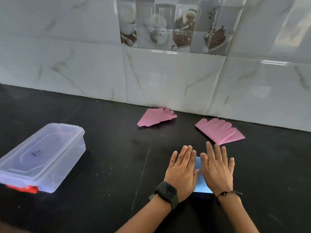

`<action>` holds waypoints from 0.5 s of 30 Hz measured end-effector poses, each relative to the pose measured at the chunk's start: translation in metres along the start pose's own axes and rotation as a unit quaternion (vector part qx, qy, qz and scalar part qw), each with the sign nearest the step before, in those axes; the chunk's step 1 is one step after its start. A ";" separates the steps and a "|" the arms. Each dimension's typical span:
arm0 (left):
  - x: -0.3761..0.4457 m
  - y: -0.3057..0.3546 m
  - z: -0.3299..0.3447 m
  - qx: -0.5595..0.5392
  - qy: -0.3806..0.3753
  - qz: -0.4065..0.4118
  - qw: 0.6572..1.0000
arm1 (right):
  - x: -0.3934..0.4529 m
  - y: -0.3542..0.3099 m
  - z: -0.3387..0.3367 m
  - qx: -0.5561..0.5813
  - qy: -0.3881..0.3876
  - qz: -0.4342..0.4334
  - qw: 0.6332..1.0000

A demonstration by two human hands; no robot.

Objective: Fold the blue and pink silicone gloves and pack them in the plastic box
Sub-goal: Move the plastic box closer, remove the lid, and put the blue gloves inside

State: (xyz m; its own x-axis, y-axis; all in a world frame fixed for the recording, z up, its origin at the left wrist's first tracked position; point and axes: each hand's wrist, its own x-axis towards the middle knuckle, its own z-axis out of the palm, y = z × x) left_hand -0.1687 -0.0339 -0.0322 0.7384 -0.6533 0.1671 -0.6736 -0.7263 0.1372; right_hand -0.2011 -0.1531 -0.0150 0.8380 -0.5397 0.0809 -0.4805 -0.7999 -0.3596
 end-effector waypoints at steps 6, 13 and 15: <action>-0.050 -0.103 -0.084 -0.190 0.229 -0.290 0.909 | 0.016 -0.142 0.005 0.173 -0.045 -0.258 0.949; -0.180 -0.226 -0.157 -0.167 0.417 -0.603 0.660 | 0.026 -0.352 0.067 0.197 -0.245 -0.364 0.877; -0.193 -0.242 -0.151 -0.206 0.392 -0.658 0.609 | 0.030 -0.385 0.083 0.152 -0.272 -0.360 0.879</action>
State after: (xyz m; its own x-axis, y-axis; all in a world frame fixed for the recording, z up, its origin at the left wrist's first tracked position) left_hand -0.1535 0.3003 0.0499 0.5148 0.8563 0.0412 0.4148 -0.2908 0.8622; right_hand 0.0302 0.1605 0.0490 0.9362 0.3495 -0.0375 0.2471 -0.7305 -0.6366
